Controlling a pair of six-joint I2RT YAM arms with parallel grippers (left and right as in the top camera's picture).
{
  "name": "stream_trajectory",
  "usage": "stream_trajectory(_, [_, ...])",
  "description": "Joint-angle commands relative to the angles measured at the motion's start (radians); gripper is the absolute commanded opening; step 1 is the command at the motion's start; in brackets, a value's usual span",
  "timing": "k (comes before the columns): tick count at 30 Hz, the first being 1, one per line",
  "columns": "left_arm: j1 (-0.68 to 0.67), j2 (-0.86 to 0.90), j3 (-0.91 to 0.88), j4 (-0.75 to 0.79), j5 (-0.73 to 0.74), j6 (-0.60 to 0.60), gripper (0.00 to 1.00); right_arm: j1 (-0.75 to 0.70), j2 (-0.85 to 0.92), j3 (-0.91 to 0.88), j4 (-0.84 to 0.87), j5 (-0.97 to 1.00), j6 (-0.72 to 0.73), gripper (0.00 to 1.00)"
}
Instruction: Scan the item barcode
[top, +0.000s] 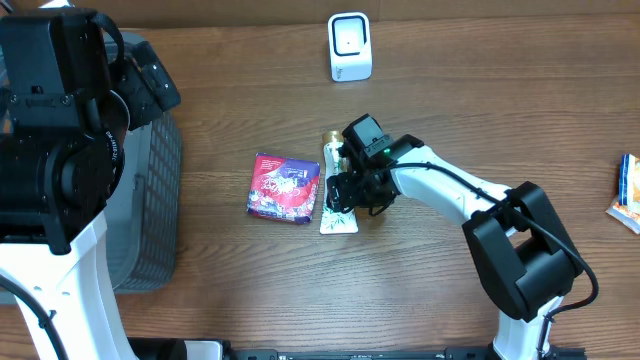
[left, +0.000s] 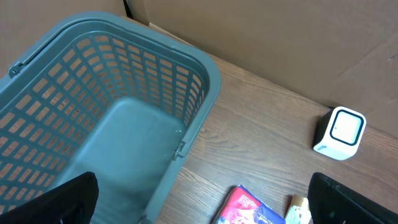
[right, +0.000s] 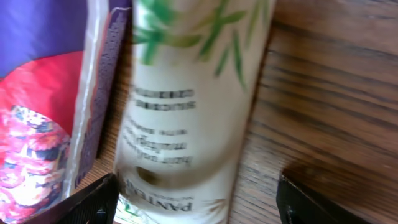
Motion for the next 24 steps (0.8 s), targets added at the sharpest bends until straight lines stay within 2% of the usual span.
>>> stream_trajectory(1, [0.005, 0.007, 0.005, 0.002, -0.013, -0.011, 1.00, 0.027, 0.023, -0.009, 0.005, -0.002, 0.006, 0.82])
stream_trajectory(6, [0.005, 0.007, 0.005, 0.002, -0.013, -0.011, 1.00, 0.060, 0.024, -0.009, 0.025, 0.003, 0.037, 0.83])
stream_trajectory(8, [0.005, 0.007, 0.005, 0.002, -0.013, -0.011, 0.99, 0.065, 0.027, -0.009, 0.034, 0.003, 0.037, 0.79])
stream_trajectory(10, [0.005, 0.007, 0.005, 0.002, -0.013, -0.011, 1.00, 0.065, 0.035, -0.009, 0.034, 0.015, 0.045, 0.68])
stream_trajectory(11, [0.005, 0.007, 0.005, 0.002, -0.013, -0.011, 1.00, 0.065, 0.040, -0.009, 0.033, 0.031, 0.058, 0.54])
stream_trajectory(13, [0.005, 0.007, 0.005, 0.002, -0.013, -0.011, 1.00, 0.065, 0.050, -0.009, 0.034, 0.040, 0.068, 0.34])
stream_trajectory(15, [0.005, 0.007, 0.005, 0.002, -0.013, -0.011, 0.99, 0.065, 0.050, -0.009, 0.030, 0.051, 0.085, 0.22])
stream_trajectory(21, [0.005, 0.007, 0.005, 0.002, -0.013, -0.011, 1.00, 0.065, 0.047, -0.003, 0.020, 0.051, 0.084, 0.04])
stream_trajectory(24, [0.005, 0.007, 0.005, 0.002, -0.013, -0.011, 1.00, 0.062, 0.029, 0.014, -0.017, 0.066, 0.076, 0.04])
